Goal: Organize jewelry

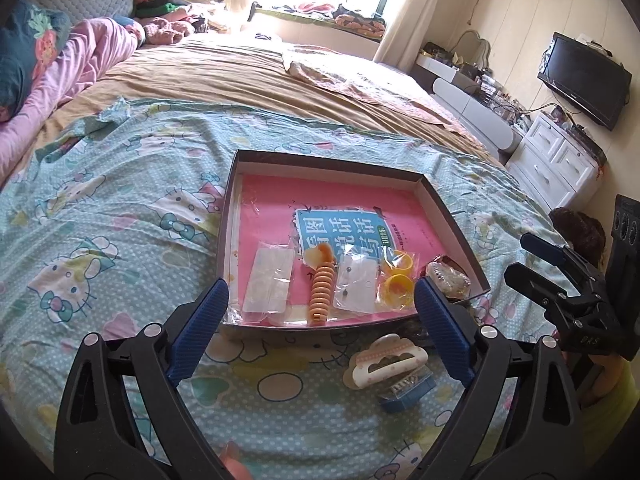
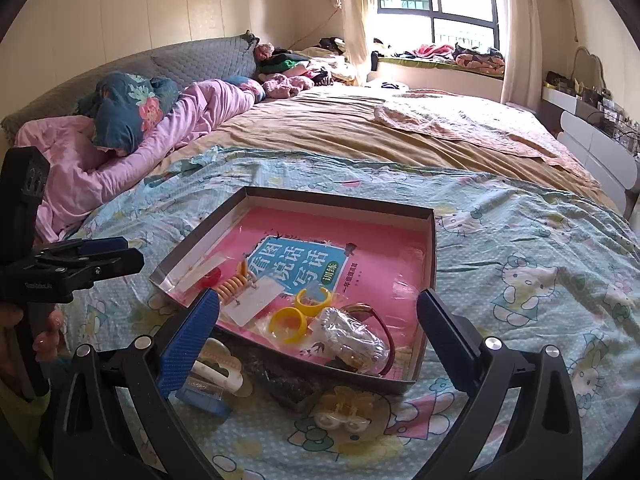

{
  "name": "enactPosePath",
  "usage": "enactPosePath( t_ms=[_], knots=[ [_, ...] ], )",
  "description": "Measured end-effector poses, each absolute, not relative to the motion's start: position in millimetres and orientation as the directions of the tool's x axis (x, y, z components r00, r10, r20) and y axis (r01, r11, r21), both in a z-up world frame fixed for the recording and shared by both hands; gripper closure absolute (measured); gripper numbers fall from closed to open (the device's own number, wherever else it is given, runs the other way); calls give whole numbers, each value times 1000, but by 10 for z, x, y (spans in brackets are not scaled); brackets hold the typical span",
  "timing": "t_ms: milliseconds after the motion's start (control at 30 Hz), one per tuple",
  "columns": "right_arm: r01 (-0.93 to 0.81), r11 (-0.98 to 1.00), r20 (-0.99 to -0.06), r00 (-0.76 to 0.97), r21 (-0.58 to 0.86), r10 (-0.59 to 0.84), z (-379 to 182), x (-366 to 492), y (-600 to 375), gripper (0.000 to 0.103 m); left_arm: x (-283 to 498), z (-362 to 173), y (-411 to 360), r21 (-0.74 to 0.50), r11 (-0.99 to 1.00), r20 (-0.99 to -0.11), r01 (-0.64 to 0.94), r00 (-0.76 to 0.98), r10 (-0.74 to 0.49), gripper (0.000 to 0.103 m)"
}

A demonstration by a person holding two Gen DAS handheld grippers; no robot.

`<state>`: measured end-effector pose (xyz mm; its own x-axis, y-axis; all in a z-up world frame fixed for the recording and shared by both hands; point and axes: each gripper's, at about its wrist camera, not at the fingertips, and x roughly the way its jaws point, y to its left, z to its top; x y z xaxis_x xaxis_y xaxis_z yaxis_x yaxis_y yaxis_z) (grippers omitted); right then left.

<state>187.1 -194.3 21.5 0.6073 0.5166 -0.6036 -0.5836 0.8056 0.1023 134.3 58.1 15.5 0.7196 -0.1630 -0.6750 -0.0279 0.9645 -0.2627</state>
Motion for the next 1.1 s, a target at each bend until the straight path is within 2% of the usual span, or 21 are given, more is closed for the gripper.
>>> enactPosePath(
  t_ms=[467,1100],
  knots=[
    [-576,812,-599,619,94,508,297,1715,-2104,5,1164,225,413,-246,969,-668,19,721,-183,16],
    [-566,821,-661,587,79,468,67,1530,-2319,5,933,16,195,-223,974,-705,49,681,-196,16]
  ],
)
